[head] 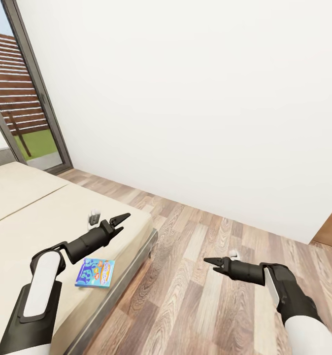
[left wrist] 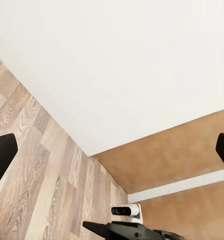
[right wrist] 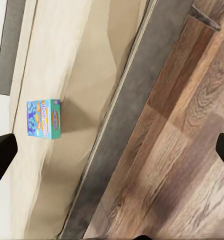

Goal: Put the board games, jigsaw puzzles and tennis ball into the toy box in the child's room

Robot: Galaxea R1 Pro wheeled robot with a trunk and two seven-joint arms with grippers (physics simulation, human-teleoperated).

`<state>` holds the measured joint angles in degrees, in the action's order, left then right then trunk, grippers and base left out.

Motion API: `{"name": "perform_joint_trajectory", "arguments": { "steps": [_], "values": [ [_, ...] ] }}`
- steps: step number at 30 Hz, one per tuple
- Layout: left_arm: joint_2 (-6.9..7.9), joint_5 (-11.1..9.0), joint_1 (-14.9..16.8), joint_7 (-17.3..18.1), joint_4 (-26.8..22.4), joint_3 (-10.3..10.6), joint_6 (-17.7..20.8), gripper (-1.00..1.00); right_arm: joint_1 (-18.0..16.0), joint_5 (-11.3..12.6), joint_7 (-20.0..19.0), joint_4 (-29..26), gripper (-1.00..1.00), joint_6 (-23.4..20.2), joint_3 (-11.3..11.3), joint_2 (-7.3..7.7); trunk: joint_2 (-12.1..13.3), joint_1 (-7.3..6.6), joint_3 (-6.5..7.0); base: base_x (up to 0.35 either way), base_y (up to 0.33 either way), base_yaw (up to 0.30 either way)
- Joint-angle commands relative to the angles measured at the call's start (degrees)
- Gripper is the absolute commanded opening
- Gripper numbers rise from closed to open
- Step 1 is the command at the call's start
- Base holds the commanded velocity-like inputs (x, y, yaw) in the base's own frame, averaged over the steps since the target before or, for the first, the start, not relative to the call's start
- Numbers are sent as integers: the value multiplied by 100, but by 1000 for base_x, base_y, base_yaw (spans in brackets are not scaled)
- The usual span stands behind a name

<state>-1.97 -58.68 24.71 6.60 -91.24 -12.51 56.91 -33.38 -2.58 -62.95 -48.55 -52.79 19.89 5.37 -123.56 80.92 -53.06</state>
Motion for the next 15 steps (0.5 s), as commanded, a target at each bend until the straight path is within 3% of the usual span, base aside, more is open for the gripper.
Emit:
{"name": "perform_joint_trajectory", "arguments": {
  "steps": [1, 7, 15],
  "values": [
    [-4, 50, 4, 104, -15, -21, 35, 100, -88, -15, -9, 216, 100, -31, 11, -52, -2, -1, -5, 0, 0, 0],
    [2, 26, -5, 311, -43, -148, 46, 100, -311, 29, 60, 997, 100, 100, 1, -367, -2, -1, -5, 0, 0, 0],
    [3, 20, -8, 384, -37, -271, 58, 100, -381, 37, 84, 1275, 100, 232, -30, -623, -2, -1, -3, 0, 0, 13]
  ]
}}
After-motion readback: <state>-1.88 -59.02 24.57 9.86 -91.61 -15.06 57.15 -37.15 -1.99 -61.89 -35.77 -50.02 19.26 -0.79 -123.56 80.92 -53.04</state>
